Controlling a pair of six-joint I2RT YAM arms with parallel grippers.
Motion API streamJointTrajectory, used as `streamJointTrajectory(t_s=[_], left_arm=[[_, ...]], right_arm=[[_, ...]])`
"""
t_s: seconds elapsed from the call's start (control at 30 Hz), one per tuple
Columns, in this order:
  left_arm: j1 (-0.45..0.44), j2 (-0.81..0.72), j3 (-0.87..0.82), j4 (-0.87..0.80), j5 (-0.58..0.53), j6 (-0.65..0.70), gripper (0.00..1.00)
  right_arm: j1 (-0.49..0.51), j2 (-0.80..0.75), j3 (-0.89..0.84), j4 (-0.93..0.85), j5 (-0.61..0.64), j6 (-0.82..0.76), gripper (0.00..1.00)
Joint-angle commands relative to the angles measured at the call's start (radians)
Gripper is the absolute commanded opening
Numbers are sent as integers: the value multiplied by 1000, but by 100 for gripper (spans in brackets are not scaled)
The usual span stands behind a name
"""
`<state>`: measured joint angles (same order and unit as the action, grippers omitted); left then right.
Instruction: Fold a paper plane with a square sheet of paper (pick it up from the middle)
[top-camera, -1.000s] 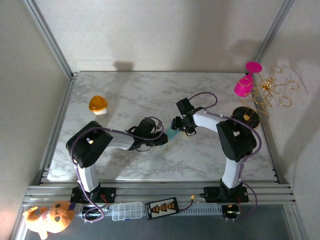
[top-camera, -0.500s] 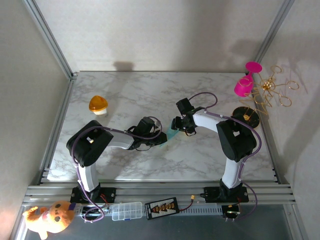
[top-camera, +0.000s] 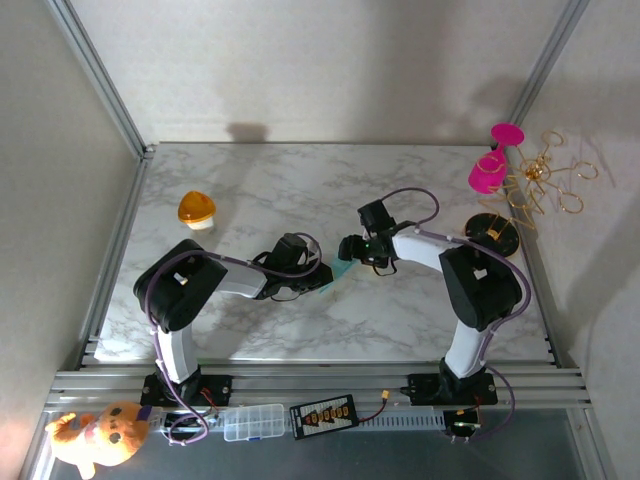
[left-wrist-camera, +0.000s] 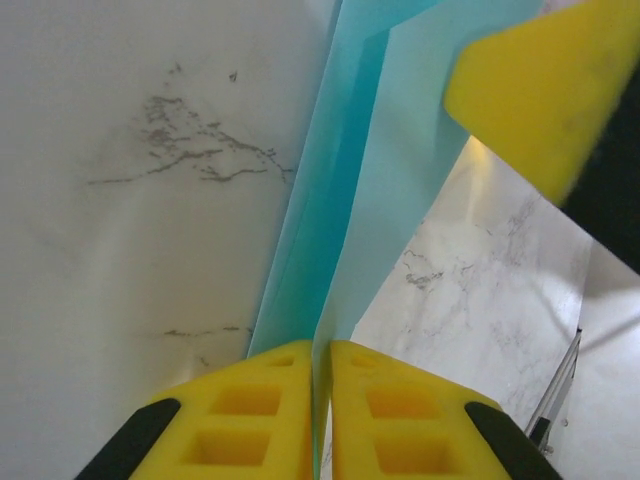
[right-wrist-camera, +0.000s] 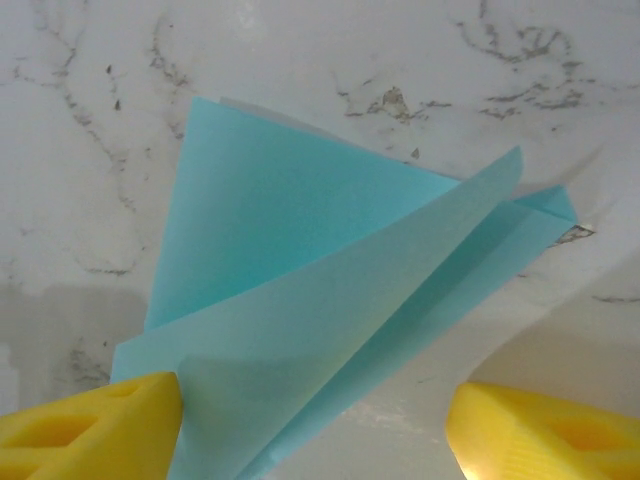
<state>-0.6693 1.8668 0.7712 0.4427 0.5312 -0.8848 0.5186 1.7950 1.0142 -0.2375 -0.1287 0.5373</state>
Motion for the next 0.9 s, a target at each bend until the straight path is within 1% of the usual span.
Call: streamJointTrajectory(t_s=[0.0, 0.2, 0.3, 0.53, 0.7, 0.87], left_arm=[[8, 61, -35, -21, -22, -27, 11], [14, 70, -35, -10, -4, -38, 10], [14, 73, -34, -10, 1, -40, 10], [16, 77, -29, -12, 4, -45, 11], [16, 83, -27, -11, 6, -45, 11], [16, 89, -24, -12, 7, -49, 10]], right_arm=[[-8, 43, -89, 77, -64, -92, 75], [-16, 1, -131, 106, -124, -164, 80], [-16, 16, -120, 90, -109, -167, 81], [-16, 44, -115, 55, -63, -187, 77], [-17, 55, -124, 56, -87, -212, 70], [-16, 59, -141, 76, -145, -237, 74]])
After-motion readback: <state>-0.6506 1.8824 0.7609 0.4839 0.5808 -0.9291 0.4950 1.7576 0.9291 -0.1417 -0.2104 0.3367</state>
